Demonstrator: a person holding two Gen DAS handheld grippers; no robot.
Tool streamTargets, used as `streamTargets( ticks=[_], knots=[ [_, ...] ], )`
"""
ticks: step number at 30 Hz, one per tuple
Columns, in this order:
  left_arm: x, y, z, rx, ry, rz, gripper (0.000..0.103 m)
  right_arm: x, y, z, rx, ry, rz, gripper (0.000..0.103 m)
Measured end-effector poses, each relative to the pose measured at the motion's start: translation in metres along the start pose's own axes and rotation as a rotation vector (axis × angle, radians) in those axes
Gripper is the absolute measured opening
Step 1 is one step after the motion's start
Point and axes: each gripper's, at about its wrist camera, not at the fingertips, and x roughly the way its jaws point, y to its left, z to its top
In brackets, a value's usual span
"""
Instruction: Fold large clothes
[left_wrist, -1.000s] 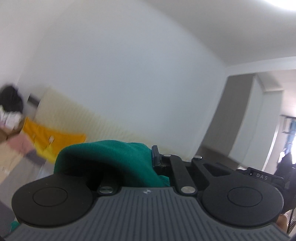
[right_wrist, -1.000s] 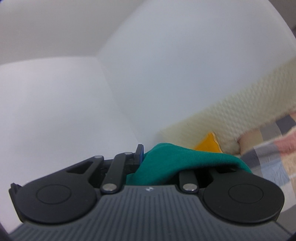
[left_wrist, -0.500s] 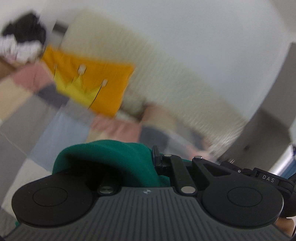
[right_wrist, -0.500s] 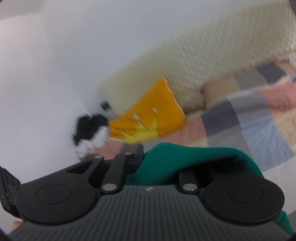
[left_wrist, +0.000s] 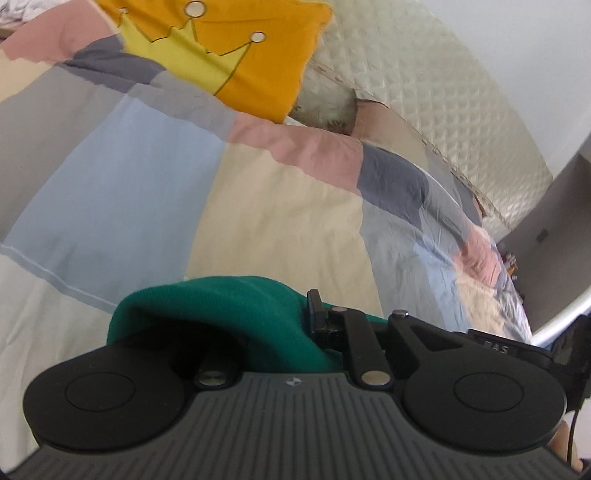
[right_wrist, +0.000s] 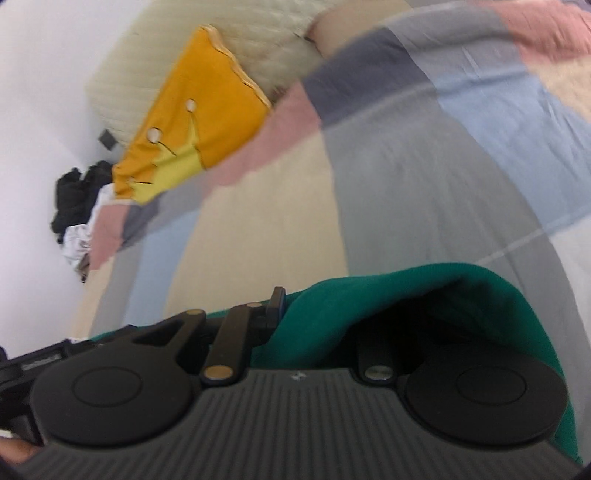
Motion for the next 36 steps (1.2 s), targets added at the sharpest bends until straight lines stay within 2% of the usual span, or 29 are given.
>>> streamTargets(
  ticks=[1, 3, 5, 6, 7, 9, 10, 16, 22, 28, 33, 36],
  knots=[
    [-0.003, -0.002, -0.001, 0.007, 0.003, 0.002, 0.018, 0.000, -0.001, 0.000, 0.009, 0.006, 0.000, 0.024],
    [-0.004, -0.004, 0.001, 0.014, 0.019, -0.003, 0.027, 0.000, -0.001, 0.002, 0.017, 0.018, 0.005, 0.025],
    [-0.007, -0.008, 0.004, 0.018, 0.068, -0.034, 0.064, 0.000, -0.001, 0.004, 0.028, 0.034, 0.005, 0.030],
    [-0.010, -0.013, 0.006, 0.025, 0.101, -0.048, 0.071, -0.003, 0.000, 0.005, 0.038, 0.041, 0.004, 0.037],
    [-0.014, -0.019, 0.006, 0.045, 0.121, -0.061, 0.079, -0.007, 0.002, 0.005, 0.045, 0.046, 0.005, 0.050],
    [-0.026, -0.032, 0.003, 0.107, 0.125, -0.065, 0.086, -0.015, 0.005, 0.001, 0.055, 0.046, 0.024, 0.067],
    [-0.034, -0.037, 0.001, 0.127, 0.115, -0.064, 0.089, -0.021, 0.007, -0.002, 0.054, 0.042, 0.028, 0.069],
    [-0.090, -0.051, -0.013, 0.128, 0.080, -0.014, 0.091, -0.074, 0.022, -0.018, 0.038, 0.021, 0.014, 0.072],
    [-0.174, -0.074, -0.039, 0.149, 0.030, 0.022, 0.091, -0.150, 0.046, -0.040, -0.043, 0.000, 0.014, 0.072],
    [-0.269, -0.106, -0.079, 0.178, -0.033, 0.041, 0.091, -0.237, 0.071, -0.072, -0.135, -0.049, 0.032, 0.072],
    [-0.346, -0.134, -0.123, 0.210, -0.078, 0.043, 0.091, -0.310, 0.086, -0.107, -0.181, -0.087, 0.058, 0.072],
    [-0.386, -0.150, -0.153, 0.232, -0.096, 0.070, 0.091, -0.347, 0.090, -0.130, -0.199, -0.100, 0.063, 0.072]
  ],
)
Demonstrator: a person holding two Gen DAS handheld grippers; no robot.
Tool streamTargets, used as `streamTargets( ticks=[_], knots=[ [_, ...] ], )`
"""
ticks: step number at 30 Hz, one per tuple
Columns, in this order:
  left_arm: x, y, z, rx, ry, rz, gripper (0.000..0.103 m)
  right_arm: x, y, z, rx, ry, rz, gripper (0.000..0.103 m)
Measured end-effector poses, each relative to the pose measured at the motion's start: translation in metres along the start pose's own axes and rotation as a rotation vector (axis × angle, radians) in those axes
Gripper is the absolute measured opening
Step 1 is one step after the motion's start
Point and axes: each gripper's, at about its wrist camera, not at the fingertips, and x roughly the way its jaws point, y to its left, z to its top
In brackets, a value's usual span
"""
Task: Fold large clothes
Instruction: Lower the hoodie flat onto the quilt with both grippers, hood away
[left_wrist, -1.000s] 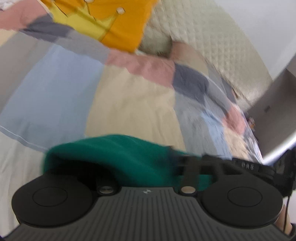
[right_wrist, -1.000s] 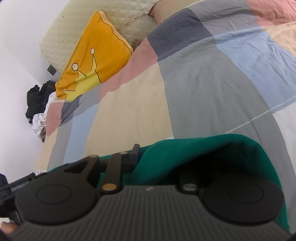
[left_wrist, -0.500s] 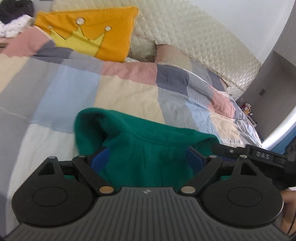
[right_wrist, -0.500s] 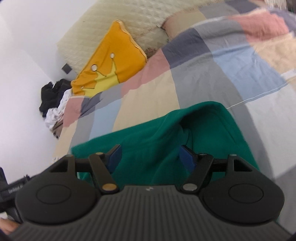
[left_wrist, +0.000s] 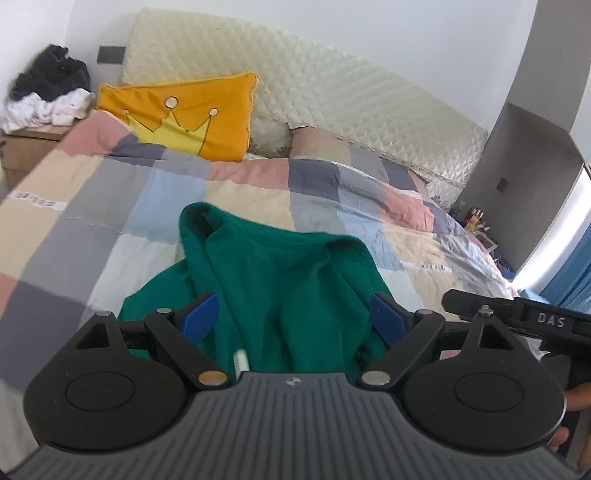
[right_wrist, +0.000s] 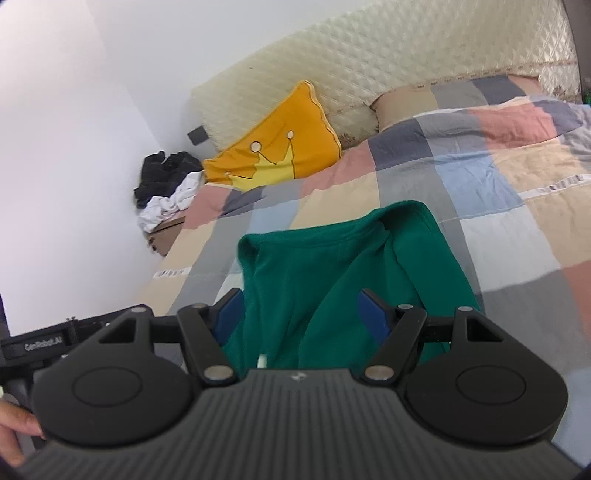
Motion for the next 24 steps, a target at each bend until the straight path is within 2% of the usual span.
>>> streamTargets(
  ticks=[5, 10, 18, 21, 24],
  knots=[
    [-0.060, -0.025, -0.038, 0.024, -0.033, 0.032, 0.091, -0.049, 0.008, -0.030, -0.039, -0.034, 0.012, 0.072],
    [-0.091, -0.044, -0.081, 0.046, -0.046, 0.024, 0.091, -0.076, 0.007, -0.065, -0.071, -0.050, 0.018, 0.072],
    [-0.086, -0.056, -0.140, 0.065, -0.023, -0.045, 0.091, -0.091, -0.014, -0.120, -0.101, -0.119, 0.013, 0.072],
    [-0.079, -0.059, -0.155, 0.102, -0.015, -0.037, 0.091, -0.085, -0.030, -0.136, -0.096, -0.138, 0.005, 0.072],
    [-0.064, -0.061, -0.165, 0.150, 0.041, -0.001, 0.091, -0.072, -0.040, -0.147, -0.123, -0.119, -0.025, 0.072]
  ],
)
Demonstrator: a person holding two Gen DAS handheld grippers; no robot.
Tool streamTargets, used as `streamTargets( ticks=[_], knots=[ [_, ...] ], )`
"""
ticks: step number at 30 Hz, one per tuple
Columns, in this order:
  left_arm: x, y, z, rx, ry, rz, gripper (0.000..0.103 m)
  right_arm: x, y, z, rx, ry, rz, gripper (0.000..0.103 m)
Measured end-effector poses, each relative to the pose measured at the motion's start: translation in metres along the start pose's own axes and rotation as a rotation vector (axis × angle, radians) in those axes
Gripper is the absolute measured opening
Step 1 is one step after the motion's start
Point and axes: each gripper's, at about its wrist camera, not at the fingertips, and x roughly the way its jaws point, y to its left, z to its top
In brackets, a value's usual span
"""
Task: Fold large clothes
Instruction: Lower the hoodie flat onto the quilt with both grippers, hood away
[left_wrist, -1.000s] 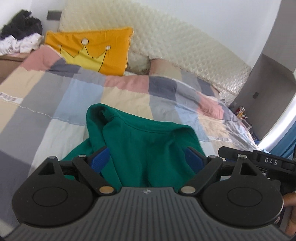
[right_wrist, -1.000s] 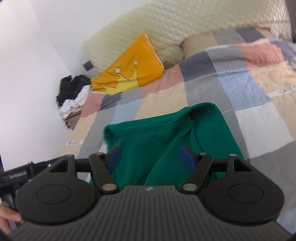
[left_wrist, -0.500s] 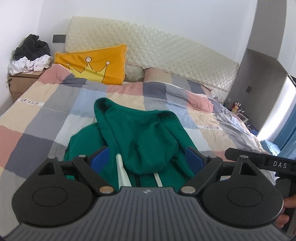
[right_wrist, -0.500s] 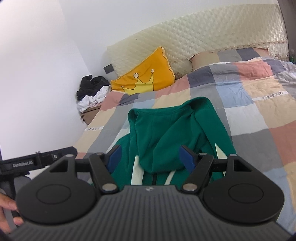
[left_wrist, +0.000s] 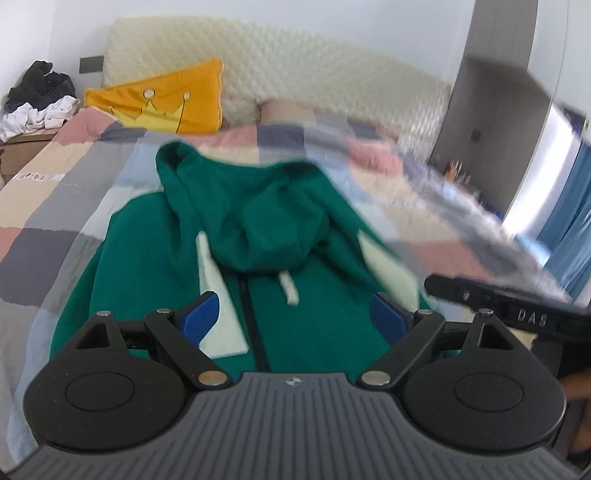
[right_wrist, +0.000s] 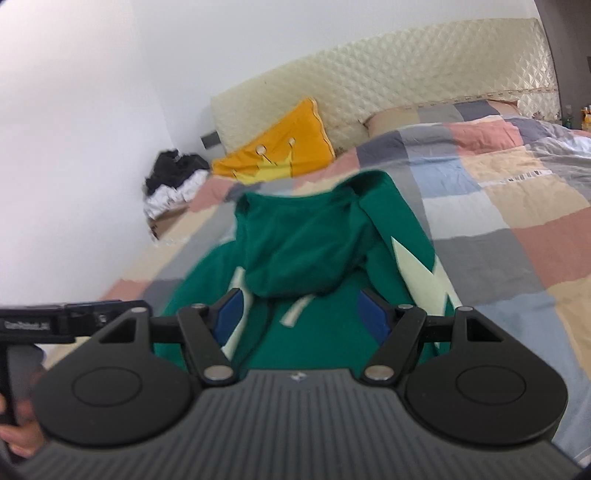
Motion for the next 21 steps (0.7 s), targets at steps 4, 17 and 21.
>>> streamTargets(
  ticks=[4, 17, 21],
  knots=[
    [0.032, 0.000, -0.012, 0.057, 0.130, 0.066, 0.091, 0.012, -0.013, -0.010, -0.024, 0.018, -0.052, 0.072],
    [0.126, 0.022, -0.040, 0.184, 0.393, 0.279, 0.091, 0.043, -0.027, -0.033, 0.059, 0.162, -0.046, 0.071],
    [0.139, 0.023, -0.044, 0.212, 0.416, 0.308, 0.091, 0.051, -0.024, -0.038, 0.040, 0.186, -0.048, 0.071]
  ],
)
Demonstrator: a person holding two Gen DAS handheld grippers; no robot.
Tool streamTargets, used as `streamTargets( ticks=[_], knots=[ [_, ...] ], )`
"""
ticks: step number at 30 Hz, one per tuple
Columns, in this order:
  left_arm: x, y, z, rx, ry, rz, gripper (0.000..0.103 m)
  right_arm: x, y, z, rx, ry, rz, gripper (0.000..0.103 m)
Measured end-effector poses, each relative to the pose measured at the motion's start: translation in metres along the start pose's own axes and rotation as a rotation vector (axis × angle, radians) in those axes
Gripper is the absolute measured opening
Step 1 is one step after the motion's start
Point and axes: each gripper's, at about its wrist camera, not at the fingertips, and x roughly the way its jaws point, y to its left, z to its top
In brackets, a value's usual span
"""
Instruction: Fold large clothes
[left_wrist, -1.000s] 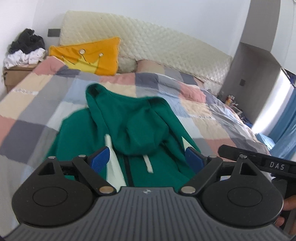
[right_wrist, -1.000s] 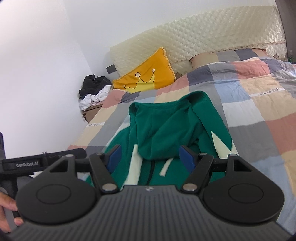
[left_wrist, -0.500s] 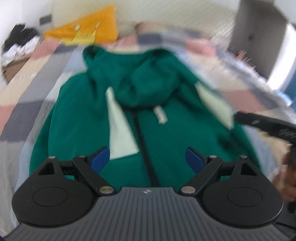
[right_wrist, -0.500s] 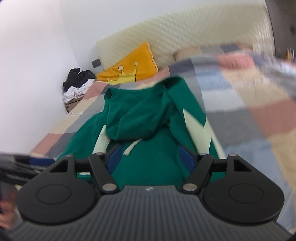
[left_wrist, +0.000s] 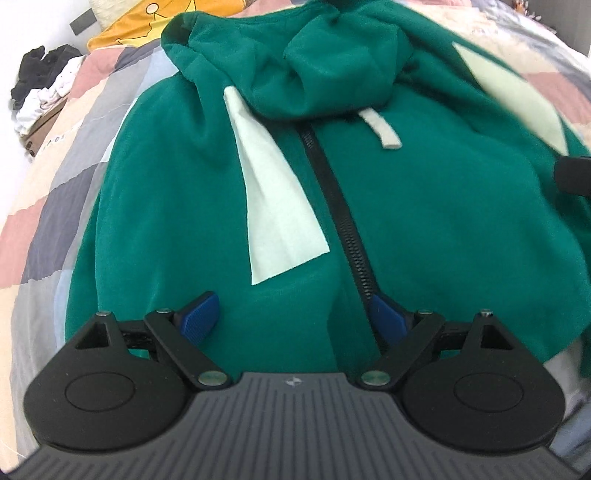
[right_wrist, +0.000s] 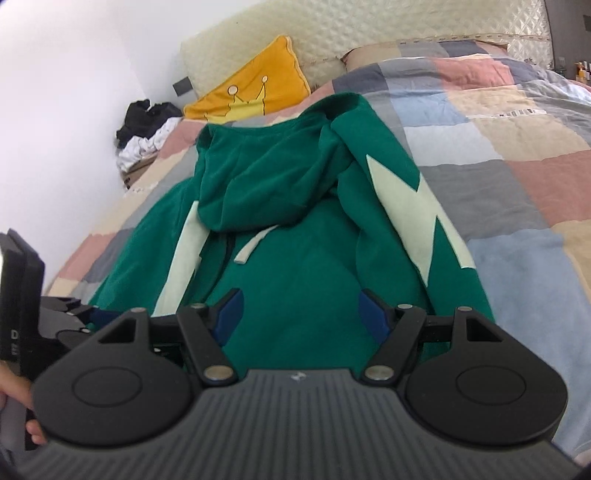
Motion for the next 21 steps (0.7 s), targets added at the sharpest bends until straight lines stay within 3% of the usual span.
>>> streamTargets(
  ticks=[6, 7, 9, 10, 11, 17, 21],
  knots=[
    [0.013, 0.008, 0.005, -0.058, 0.037, -0.044, 0.081, 0.012, 0.009, -0.004, -0.054, 0.027, 0.000, 0.070],
    [0.014, 0.009, 0.006, -0.062, 0.036, -0.051, 0.073, 0.015, 0.009, -0.005, -0.051, 0.033, -0.002, 0.070],
    [0.011, 0.011, 0.008, -0.067, 0.028, -0.038, 0.043, 0.019, 0.006, -0.004, -0.041, 0.044, 0.002, 0.070],
    [0.010, 0.013, 0.009, -0.068, 0.027, -0.014, 0.034, 0.021, 0.006, -0.005, -0.037, 0.050, 0.002, 0.070],
    [0.010, 0.018, 0.010, -0.087, 0.029, -0.037, 0.029, 0.022, 0.005, -0.006, -0.037, 0.054, -0.001, 0.070],
    [-0.006, 0.039, 0.011, -0.194, 0.007, -0.108, 0.011, 0.023, 0.005, -0.007, -0.044, 0.054, -0.016, 0.070],
    [-0.028, 0.067, 0.014, -0.306, -0.028, -0.116, 0.008, 0.024, 0.006, -0.007, -0.047, 0.047, -0.017, 0.070]
  ],
)
